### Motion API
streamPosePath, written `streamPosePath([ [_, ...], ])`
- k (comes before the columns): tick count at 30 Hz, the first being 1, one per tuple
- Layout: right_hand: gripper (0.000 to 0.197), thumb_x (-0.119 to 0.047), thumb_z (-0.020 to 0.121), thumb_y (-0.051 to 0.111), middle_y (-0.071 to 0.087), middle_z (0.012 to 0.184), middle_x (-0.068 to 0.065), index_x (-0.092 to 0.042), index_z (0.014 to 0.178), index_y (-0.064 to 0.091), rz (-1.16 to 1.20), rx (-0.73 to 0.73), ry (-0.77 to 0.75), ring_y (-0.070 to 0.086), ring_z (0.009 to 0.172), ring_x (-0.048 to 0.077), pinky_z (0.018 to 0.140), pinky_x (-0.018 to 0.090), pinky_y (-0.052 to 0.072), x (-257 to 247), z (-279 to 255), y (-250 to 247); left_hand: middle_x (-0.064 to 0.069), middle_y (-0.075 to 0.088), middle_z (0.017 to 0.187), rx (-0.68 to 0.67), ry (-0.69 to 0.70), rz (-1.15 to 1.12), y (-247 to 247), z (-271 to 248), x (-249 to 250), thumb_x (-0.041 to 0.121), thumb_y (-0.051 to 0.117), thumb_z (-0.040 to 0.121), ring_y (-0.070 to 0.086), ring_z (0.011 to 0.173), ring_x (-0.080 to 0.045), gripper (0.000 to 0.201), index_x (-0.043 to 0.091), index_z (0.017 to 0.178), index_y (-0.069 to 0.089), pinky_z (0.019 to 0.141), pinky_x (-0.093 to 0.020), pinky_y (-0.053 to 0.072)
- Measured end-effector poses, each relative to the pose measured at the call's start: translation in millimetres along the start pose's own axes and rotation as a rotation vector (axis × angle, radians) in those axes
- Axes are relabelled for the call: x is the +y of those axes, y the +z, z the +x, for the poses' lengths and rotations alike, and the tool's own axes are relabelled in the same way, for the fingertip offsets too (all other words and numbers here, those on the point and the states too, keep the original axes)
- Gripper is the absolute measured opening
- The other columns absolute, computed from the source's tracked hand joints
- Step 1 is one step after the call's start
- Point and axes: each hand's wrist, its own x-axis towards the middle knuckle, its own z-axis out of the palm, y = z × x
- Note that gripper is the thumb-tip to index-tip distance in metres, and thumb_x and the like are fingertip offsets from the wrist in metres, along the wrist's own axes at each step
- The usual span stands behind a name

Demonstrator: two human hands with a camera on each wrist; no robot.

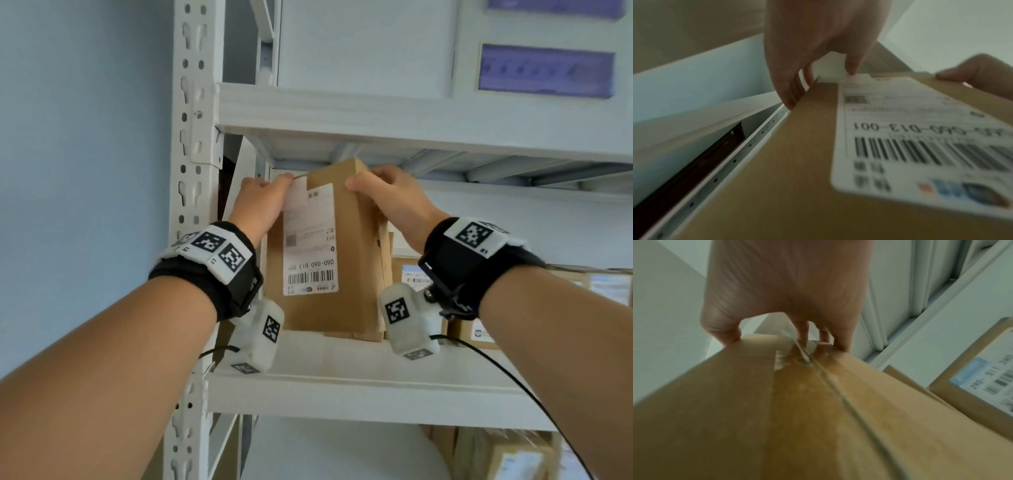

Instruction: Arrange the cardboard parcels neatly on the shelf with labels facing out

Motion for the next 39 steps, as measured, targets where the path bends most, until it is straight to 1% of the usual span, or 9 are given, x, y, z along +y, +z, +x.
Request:
streamPosePath([
  [3, 0.075, -0.060, 0.054, 0.065, 0.065, 0.113, 0.001, -0.020, 0.117, 0.057, 0.092, 0.038, 0.045, 0.063, 0.102, 0.021, 0.088, 0.043, 0.054, -1, -8, -20, -0.001, 0.070, 0.086, -0.217, -0.146, -0.201, 4, -17, 8, 0.054, 0.049, 0.093, 0.066, 0.089, -0.024, 0.038, 0.021, 0.100, 0.066, 0.084, -0.036, 0.051],
  [5, 0.071, -0.057, 0.059, 0.065, 0.065, 0.113, 0.001, -0.020, 0.118, 0.056, 0.153, 0.063, 0.080, 0.063, 0.105, 0.023, 0.094, 0.045, 0.052, 2, -13, -35, 0.000, 0.071, 0.073, -0.353, -0.210, -0.202, 10, -31, 15, 0.054, 0.049, 0.094, 0.067, 0.072, -0.021, 0.037, 0.022, 0.085, 0.065, 0.074, -0.033, 0.054],
  [10, 0.066, -0.053, 0.066, 0.063, 0.065, 0.115, 0.008, -0.016, 0.120, 0.057, 0.277, 0.137, 0.183, 0.063, 0.108, 0.030, 0.084, 0.040, 0.054, 16, -23, -75, -0.002, 0.075, 0.088, -0.598, -0.322, -0.147, 23, -60, 28, 0.064, 0.053, 0.085, 0.071, 0.075, -0.021, 0.048, 0.023, 0.106, 0.069, 0.065, -0.031, 0.058],
  [15, 0.073, -0.056, 0.059, 0.062, 0.058, 0.101, 0.005, -0.015, 0.118, 0.059, 0.392, 0.229, 0.255, 0.058, 0.089, 0.023, 0.067, 0.035, 0.049, 27, -33, -100, -0.017, 0.054, 0.135, -0.625, -0.437, -0.151, 25, -74, 20, 0.065, 0.073, 0.060, 0.057, 0.119, -0.042, 0.093, 0.026, 0.138, 0.043, 0.109, -0.064, 0.031],
  [20, 0.038, -0.050, 0.079, 0.056, 0.054, 0.090, 0.003, -0.019, 0.101, 0.056, 0.435, 0.069, 0.318, 0.055, 0.079, 0.021, 0.068, 0.035, 0.051, 35, -43, -116, -0.011, 0.058, 0.124, -0.540, -0.346, -0.306, 24, -76, 23, 0.043, 0.075, 0.067, 0.060, 0.110, -0.031, 0.070, 0.022, 0.130, 0.056, 0.093, -0.061, 0.048],
  [25, 0.066, -0.056, 0.072, 0.060, 0.058, 0.116, 0.009, -0.018, 0.124, 0.050, 0.358, -0.068, 0.384, 0.062, 0.102, 0.028, 0.089, 0.046, 0.052, 41, -49, -124, -0.008, 0.059, 0.114, -0.478, -0.297, -0.286, 11, -76, 33, 0.036, 0.076, 0.062, 0.057, 0.103, -0.027, 0.060, 0.022, 0.118, 0.060, 0.093, -0.054, 0.049],
  [30, 0.071, -0.054, 0.074, 0.068, 0.054, 0.130, 0.000, -0.023, 0.134, 0.046, -0.078, 0.142, 0.047, 0.052, 0.112, 0.017, 0.089, 0.033, 0.042, 36, -50, -117, -0.007, 0.062, 0.111, -0.503, -0.215, -0.038, 12, -80, 35, 0.036, 0.079, 0.043, 0.056, 0.102, -0.024, 0.070, 0.025, 0.111, 0.065, 0.087, -0.037, 0.045],
  [33, 0.071, -0.061, 0.067, 0.071, 0.057, 0.127, -0.008, -0.029, 0.128, 0.053, -0.375, -0.148, -0.161, 0.054, 0.116, 0.010, 0.100, 0.033, 0.043, 21, -48, -112, -0.009, 0.063, 0.112, -0.547, -0.194, 0.076, 25, -86, 42, 0.031, 0.079, 0.038, 0.057, 0.103, -0.026, 0.071, 0.029, 0.107, 0.065, 0.089, -0.040, 0.048],
  [39, 0.077, -0.065, 0.063, 0.072, 0.063, 0.121, -0.011, -0.033, 0.129, 0.052, -0.821, -0.624, 0.000, 0.059, 0.107, 0.011, 0.104, 0.038, 0.043, 0, -48, -106, -0.012, 0.064, 0.105, -0.660, -0.166, 0.229, 32, -89, 55, 0.025, 0.081, 0.037, 0.057, 0.101, -0.030, 0.061, 0.024, 0.094, 0.062, 0.095, -0.045, 0.044],
])
